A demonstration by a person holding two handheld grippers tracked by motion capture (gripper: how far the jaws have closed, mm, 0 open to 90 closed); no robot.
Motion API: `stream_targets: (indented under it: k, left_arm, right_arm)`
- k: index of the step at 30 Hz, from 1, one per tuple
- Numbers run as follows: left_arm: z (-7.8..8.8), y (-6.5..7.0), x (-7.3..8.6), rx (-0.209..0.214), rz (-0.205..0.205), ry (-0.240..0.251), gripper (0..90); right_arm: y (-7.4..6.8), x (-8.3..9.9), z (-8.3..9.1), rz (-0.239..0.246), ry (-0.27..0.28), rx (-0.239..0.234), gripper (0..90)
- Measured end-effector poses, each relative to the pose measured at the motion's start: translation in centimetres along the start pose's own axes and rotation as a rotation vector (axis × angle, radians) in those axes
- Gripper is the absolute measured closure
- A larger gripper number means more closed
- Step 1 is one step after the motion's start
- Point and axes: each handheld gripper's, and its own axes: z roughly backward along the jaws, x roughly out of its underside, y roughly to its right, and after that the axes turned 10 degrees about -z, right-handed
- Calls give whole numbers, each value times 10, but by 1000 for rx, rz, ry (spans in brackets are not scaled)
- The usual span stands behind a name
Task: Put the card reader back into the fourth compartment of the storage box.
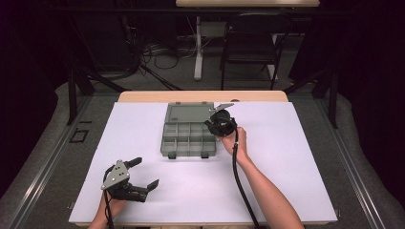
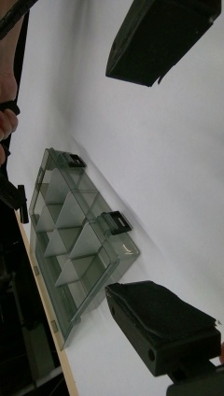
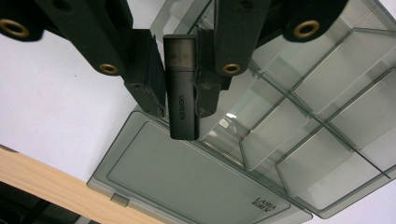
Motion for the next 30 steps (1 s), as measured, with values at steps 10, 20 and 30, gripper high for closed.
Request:
stream_targets:
  k: [10, 20, 30]
  left_arm:
    - [0, -1, 0, 0, 0, 2, 1]
    - [1, 0, 0, -5, -1, -2, 1]
    - [0, 0, 0, -5, -1, -7, 1]
  right_arm:
    - [-2, 1, -8, 3, -10, 17, 736]
    - [-4, 1, -8, -2, -14, -4, 494]
    - [10, 4, 16, -31, -26, -117, 163]
